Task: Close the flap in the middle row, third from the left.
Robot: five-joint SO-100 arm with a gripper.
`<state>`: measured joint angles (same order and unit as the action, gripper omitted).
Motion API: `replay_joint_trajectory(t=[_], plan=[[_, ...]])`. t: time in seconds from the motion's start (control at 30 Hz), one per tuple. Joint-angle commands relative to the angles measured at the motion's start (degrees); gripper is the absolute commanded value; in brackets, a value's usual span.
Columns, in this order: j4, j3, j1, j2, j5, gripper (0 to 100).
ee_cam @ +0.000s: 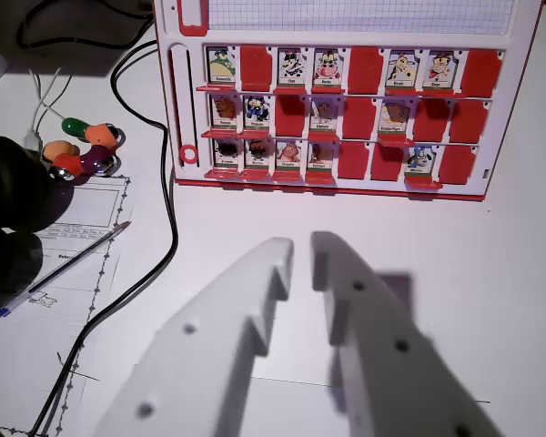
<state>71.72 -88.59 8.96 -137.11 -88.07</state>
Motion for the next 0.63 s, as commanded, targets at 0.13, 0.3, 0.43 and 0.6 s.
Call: replay_joint_trajectory(t=[0.13,0.3,0.43,0.6], plan=[[-1.85,-2.64,-0.88,-6.24,-1.23,2],[-1.85,-3.96,-1.05,-7.82,-1.49,2],[-1.67,-4.04,-1.14,-8.17,-1.49,2],[-1.93,-4.22,-0.97,-8.26,-1.49,2]])
